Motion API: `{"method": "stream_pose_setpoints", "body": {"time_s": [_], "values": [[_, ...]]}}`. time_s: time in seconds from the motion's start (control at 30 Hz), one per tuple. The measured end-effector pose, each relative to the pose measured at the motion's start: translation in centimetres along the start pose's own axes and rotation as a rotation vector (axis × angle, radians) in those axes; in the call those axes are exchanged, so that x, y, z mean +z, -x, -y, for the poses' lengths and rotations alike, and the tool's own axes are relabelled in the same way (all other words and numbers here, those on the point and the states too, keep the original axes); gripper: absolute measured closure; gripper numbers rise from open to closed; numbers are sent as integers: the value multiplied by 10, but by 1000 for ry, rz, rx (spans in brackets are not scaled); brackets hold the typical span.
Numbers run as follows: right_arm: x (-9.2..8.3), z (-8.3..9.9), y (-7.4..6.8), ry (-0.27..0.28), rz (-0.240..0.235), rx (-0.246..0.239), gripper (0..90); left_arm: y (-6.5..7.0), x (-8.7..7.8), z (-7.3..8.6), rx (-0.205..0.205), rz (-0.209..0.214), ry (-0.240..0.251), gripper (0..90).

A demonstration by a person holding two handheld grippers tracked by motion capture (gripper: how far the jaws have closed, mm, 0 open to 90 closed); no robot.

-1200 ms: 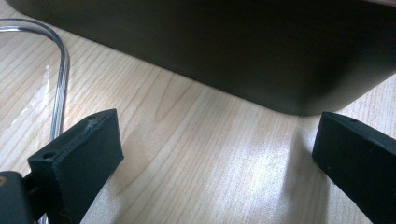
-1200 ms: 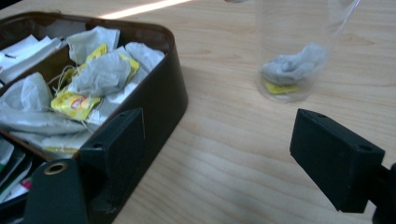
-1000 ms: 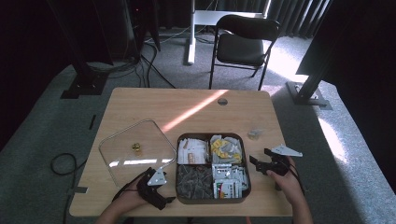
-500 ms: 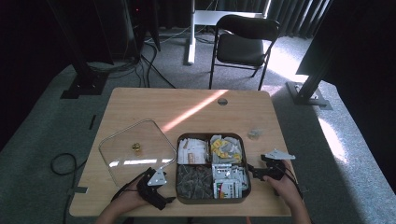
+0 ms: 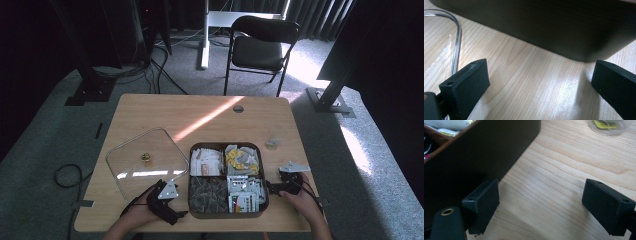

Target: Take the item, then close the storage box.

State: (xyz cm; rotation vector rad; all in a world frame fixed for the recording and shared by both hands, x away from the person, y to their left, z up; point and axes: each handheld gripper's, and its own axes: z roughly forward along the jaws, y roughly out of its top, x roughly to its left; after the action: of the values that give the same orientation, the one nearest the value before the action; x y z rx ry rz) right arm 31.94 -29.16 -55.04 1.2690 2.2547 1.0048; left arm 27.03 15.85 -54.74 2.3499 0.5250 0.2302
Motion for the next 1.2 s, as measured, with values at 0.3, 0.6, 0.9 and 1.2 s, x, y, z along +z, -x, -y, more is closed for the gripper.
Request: {"method": "stream_pose_setpoints", "body": {"time_s": [0.3,0.6,0.9,1.2], "values": [[2,-1,-2,-12,13,-18,115,0,0,0,-2,-1,0,14],[2,-1,-2,-12,13,-18,115,2,-3,1,0,-1,-17,16],[2,-1,-2,-12,13,-18,115,1,-8,0,-10,-20,-24,18],[2,-1,-2,-12,12,-18,115,-7,-18,1,-62,-67,8,19]]}}
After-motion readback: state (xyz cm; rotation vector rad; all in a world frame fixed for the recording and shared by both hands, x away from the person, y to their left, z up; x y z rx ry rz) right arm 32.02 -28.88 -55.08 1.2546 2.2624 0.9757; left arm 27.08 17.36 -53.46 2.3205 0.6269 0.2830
